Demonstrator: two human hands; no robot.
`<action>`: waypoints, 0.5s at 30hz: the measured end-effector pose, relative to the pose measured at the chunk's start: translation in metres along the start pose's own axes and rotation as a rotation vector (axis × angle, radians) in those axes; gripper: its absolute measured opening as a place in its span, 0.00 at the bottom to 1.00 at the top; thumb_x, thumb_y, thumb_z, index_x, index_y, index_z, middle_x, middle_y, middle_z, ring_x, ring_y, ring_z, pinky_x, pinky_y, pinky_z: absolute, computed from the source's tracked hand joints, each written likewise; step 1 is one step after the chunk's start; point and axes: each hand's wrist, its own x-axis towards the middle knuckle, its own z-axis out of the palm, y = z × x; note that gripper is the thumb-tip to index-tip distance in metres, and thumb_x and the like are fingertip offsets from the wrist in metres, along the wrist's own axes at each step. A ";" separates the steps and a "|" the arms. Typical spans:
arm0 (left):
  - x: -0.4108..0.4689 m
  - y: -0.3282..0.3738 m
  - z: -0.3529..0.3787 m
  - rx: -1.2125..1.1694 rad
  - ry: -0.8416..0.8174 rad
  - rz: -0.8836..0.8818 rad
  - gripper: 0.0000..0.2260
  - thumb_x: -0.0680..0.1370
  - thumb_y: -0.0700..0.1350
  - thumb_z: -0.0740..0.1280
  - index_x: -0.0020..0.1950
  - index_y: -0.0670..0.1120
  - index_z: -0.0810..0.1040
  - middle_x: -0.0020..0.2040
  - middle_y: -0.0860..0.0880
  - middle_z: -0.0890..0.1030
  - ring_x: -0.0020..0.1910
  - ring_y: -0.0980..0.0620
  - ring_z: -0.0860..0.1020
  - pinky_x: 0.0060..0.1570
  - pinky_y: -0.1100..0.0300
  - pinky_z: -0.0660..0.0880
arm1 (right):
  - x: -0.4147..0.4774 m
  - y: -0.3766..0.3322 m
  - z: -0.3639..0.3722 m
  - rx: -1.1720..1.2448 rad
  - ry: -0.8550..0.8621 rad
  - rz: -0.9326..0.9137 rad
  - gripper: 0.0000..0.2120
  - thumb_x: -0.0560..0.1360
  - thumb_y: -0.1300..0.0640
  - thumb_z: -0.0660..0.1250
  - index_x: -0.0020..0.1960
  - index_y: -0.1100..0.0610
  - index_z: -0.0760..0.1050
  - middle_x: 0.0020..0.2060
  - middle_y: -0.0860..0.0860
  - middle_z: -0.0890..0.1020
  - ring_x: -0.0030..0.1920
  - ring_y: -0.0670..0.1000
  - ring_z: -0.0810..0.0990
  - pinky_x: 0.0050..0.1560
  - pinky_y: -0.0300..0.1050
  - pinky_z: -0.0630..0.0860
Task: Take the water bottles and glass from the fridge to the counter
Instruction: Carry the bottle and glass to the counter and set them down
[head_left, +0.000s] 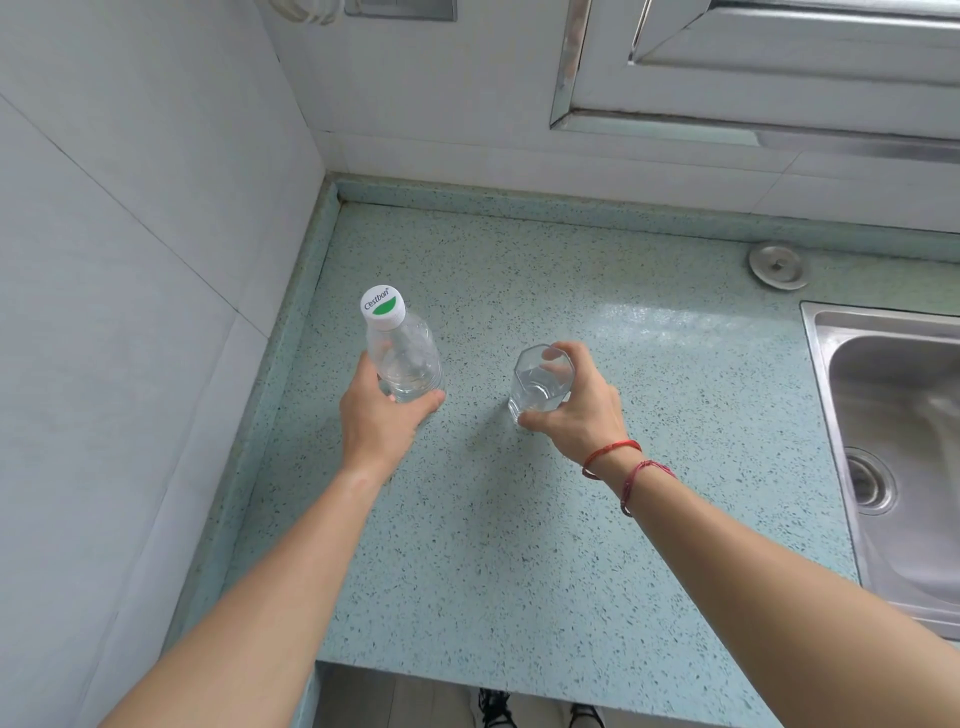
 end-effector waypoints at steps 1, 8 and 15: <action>0.000 -0.001 0.000 0.001 -0.001 0.003 0.28 0.67 0.48 0.82 0.61 0.59 0.72 0.50 0.67 0.77 0.47 0.68 0.76 0.41 0.73 0.68 | 0.000 0.000 0.000 0.004 -0.003 0.003 0.36 0.61 0.57 0.81 0.61 0.41 0.66 0.52 0.49 0.80 0.41 0.37 0.73 0.32 0.30 0.65; -0.002 0.002 -0.002 0.028 -0.013 0.020 0.38 0.67 0.48 0.81 0.73 0.53 0.67 0.56 0.61 0.78 0.52 0.65 0.76 0.48 0.68 0.68 | -0.001 0.000 -0.006 0.035 -0.071 0.008 0.50 0.60 0.55 0.83 0.73 0.42 0.58 0.59 0.53 0.76 0.56 0.55 0.78 0.52 0.44 0.76; -0.011 0.025 -0.021 0.056 -0.012 0.050 0.38 0.70 0.58 0.77 0.76 0.55 0.64 0.69 0.56 0.75 0.67 0.54 0.73 0.65 0.53 0.68 | -0.006 -0.014 -0.030 0.009 -0.080 -0.030 0.53 0.63 0.52 0.83 0.78 0.46 0.54 0.68 0.59 0.74 0.64 0.58 0.75 0.61 0.49 0.73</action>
